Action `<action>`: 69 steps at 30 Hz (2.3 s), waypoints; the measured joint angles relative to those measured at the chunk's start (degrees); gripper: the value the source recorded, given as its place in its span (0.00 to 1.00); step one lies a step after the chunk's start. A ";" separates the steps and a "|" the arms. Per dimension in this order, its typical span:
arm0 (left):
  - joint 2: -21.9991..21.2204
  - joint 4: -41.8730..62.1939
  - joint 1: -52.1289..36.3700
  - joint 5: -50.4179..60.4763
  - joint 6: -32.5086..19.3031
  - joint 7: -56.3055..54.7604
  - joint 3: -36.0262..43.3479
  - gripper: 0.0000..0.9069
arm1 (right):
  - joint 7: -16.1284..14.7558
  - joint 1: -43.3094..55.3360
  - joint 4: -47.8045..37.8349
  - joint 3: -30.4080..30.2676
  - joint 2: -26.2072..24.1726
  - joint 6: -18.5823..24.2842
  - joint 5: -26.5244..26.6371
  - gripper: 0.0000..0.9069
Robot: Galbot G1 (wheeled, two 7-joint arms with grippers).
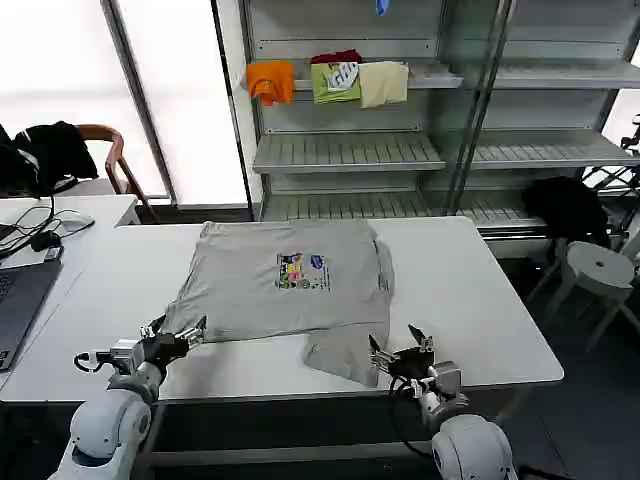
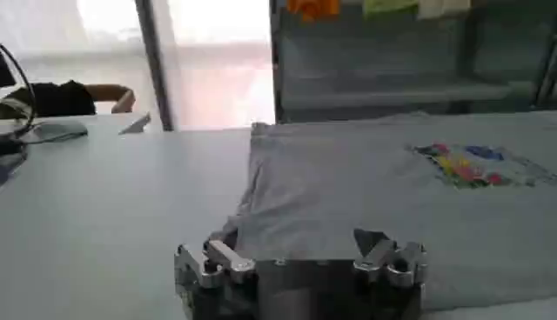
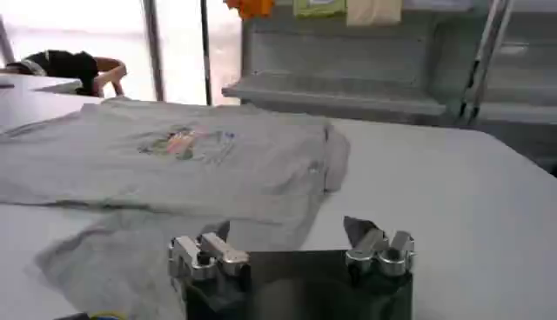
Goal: Fold and organize the clothes.
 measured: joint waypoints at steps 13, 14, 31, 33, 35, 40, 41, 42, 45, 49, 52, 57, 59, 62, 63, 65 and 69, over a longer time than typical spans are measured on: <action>0.96 -1.11 4.15 -0.24 0.02 0.07 -2.80 1.00 | -0.29 -2.88 0.11 -0.82 0.54 0.02 0.28 1.00; 1.01 -1.10 4.40 -0.29 0.02 0.05 -3.03 1.00 | -0.30 -2.93 0.03 -0.88 0.59 0.02 0.19 1.00; 1.36 0.09 5.78 -2.09 -0.65 0.78 -3.16 0.02 | -0.81 -1.71 -2.98 -3.24 2.53 0.32 -2.32 0.09; 1.22 0.46 5.66 -2.21 -0.90 0.98 -2.91 0.01 | -0.83 -1.61 -3.22 -3.46 2.69 0.32 -2.42 0.00; 1.08 0.74 5.62 -2.29 -1.13 1.12 -2.70 0.01 | -0.82 -1.57 -3.48 -3.57 2.83 0.33 -2.48 0.00; 0.74 1.00 5.58 -2.41 -1.22 1.66 -2.36 0.01 | -0.80 -1.57 -3.86 -3.49 3.10 0.34 -2.35 0.00; 0.67 1.05 5.56 -2.42 -1.28 1.77 -2.27 0.01 | -0.70 -1.57 -3.86 -3.42 3.24 0.43 -2.17 0.00; 0.62 1.06 5.55 -2.42 -1.36 1.86 -2.18 0.01 | -0.62 -1.57 -3.85 -3.34 3.33 0.52 -2.04 0.00; 0.33 1.15 5.35 -2.55 -1.72 2.06 -2.00 0.01 | -0.27 -1.39 -3.71 -3.11 3.63 0.63 -1.43 0.00; -0.26 1.35 4.79 -3.08 -2.60 2.25 -1.96 0.01 | 0.50 -0.90 -3.06 -2.56 4.11 0.53 -0.42 0.00; -0.52 1.44 4.28 -3.70 -3.52 2.60 -1.70 0.01 | 1.14 -0.05 -2.69 -2.16 4.44 0.38 0.38 0.00; -0.91 2.06 2.58 -4.53 -5.31 3.02 -1.15 0.01 | 2.39 2.65 -2.76 -2.01 5.32 0.37 1.58 0.00; -1.19 2.47 1.60 -4.92 -5.68 3.21 -0.91 0.01 | 2.77 3.89 -3.07 -1.99 5.64 0.37 1.99 0.00; -1.64 3.20 -0.06 -5.29 -5.97 3.24 -0.46 0.01 | 3.40 6.36 -4.06 -2.03 5.97 0.26 2.70 0.00; -1.80 3.48 -0.68 -5.34 -5.99 3.21 -0.31 0.01 | 3.62 7.46 -4.58 -2.07 6.09 0.23 2.93 0.00; -2.17 4.08 -2.04 -5.40 -6.04 3.19 -0.04 0.01 | 3.97 9.60 -5.73 -2.18 6.40 0.20 3.21 0.00; -2.97 5.76 -5.05 -5.58 -6.34 3.11 0.23 0.01 | 4.17 14.29 -8.67 -2.16 7.34 0.18 3.33 0.00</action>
